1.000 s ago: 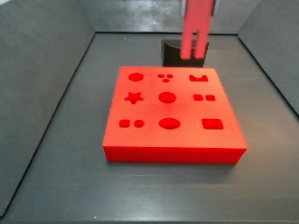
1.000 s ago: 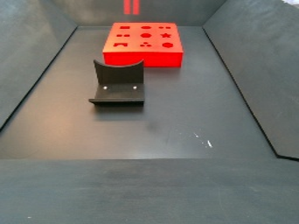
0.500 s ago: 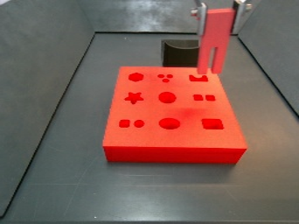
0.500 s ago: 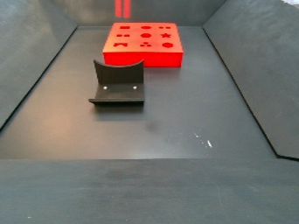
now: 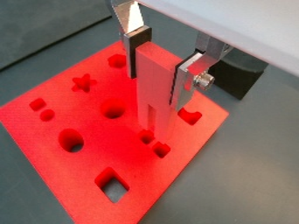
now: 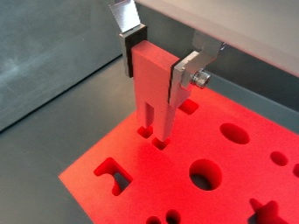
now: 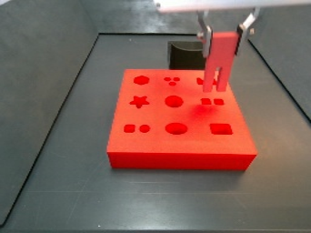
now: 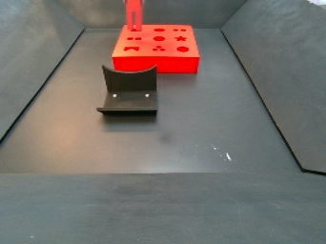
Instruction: Insert the double-square object.
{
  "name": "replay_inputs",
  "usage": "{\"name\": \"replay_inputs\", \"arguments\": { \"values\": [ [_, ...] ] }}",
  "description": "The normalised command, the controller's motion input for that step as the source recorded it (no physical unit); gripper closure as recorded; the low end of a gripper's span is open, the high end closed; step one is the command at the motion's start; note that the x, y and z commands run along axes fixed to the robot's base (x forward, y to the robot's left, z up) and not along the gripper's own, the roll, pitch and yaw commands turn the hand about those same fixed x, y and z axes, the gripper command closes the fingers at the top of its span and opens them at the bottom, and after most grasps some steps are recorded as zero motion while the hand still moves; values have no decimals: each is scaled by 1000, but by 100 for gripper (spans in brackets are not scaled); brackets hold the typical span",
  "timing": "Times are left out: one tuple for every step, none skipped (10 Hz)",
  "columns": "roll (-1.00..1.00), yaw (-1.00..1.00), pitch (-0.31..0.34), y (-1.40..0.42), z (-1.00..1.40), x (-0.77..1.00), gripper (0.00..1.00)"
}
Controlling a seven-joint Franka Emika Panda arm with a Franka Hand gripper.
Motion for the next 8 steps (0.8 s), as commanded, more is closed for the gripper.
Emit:
{"name": "replay_inputs", "arguments": {
  "values": [
    [206,46,51,0,-263,23,100],
    [244,114,79,-143,-80,160,100],
    [247,103,90,-151,-83,254,100],
    [234,114,84,-183,-89,189,100],
    [226,143,79,-183,-146,143,100],
    [150,234,47,-6,-226,171,100],
    [97,249,34,0,-229,109,100],
    [34,80,56,0,-63,0,100]
  ]
}}
